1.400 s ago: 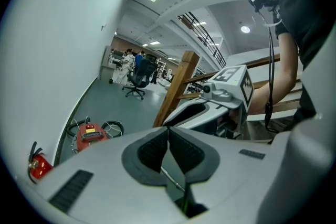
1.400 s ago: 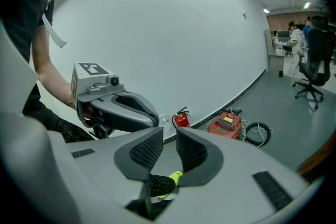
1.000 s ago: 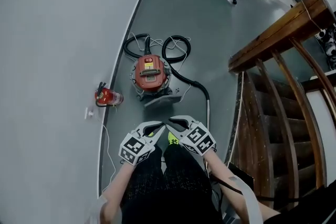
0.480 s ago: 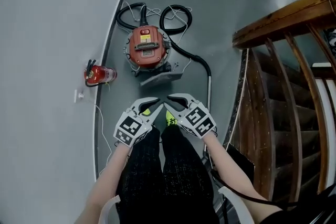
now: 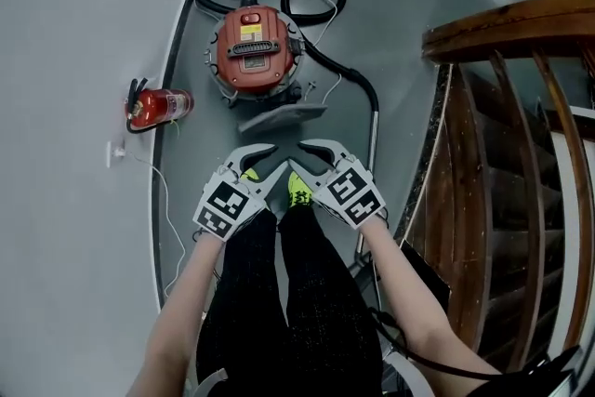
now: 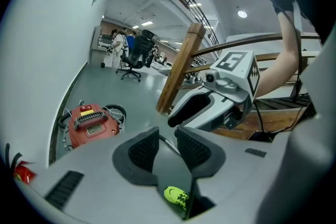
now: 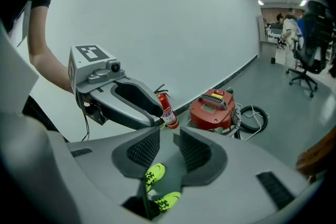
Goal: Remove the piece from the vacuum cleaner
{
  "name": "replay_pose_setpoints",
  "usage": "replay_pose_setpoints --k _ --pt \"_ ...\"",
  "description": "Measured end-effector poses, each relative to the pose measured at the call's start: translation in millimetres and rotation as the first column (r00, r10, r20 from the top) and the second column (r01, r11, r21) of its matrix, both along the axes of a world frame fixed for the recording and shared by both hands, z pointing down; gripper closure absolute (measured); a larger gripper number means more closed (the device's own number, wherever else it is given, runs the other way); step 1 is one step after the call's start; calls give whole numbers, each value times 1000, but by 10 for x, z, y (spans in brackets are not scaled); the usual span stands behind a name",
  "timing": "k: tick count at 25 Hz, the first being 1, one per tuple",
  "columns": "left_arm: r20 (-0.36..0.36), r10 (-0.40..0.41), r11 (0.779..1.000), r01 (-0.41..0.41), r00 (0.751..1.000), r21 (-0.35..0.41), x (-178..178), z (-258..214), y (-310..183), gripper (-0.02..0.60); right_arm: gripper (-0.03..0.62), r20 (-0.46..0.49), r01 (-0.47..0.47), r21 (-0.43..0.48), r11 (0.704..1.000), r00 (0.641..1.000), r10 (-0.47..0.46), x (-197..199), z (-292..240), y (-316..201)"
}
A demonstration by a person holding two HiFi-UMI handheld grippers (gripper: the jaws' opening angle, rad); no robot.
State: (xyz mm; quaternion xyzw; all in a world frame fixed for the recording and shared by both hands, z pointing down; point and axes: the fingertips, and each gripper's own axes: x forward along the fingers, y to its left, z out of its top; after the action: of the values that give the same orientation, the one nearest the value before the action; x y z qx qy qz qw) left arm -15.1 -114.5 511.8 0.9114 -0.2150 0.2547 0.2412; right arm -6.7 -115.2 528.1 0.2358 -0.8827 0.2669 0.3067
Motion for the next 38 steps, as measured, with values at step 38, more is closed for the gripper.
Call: replay_pose_setpoints --k 38 --pt "233 81 990 -105 969 94 -110 1657 -385 356 350 -260 284 40 958 929 -265 -120 1703 -316"
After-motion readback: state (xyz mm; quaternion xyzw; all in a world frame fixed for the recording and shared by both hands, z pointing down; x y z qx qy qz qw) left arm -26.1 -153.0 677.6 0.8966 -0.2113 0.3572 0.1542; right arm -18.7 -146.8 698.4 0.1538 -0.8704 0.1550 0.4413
